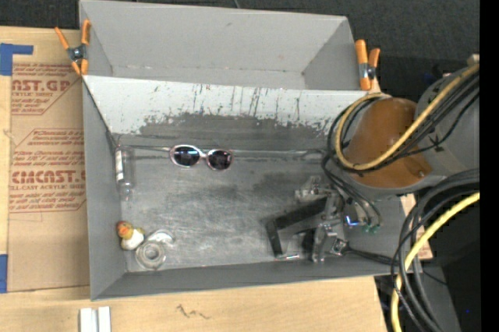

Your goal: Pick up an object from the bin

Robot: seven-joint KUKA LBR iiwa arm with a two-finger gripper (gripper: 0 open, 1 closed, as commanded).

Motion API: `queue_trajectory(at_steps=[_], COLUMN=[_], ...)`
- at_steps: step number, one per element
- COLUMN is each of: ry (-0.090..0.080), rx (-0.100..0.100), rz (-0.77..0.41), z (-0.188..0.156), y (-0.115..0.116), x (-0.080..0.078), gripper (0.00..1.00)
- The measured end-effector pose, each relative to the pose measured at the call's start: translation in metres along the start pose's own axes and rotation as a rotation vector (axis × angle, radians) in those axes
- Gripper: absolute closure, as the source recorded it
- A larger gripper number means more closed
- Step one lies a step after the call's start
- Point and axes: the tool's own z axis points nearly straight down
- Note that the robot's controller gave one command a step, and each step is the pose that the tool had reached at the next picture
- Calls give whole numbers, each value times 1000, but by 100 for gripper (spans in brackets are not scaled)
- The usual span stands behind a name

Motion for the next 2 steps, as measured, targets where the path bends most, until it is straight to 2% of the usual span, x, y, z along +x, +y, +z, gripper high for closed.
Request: queue_trajectory(at_steps=[1, 2], ry=[-2, -1], rx=[-1, -1], rz=[108, 108], z=[3, 3], y=[-4, -4], x=[0, 1], gripper=[100, 100])
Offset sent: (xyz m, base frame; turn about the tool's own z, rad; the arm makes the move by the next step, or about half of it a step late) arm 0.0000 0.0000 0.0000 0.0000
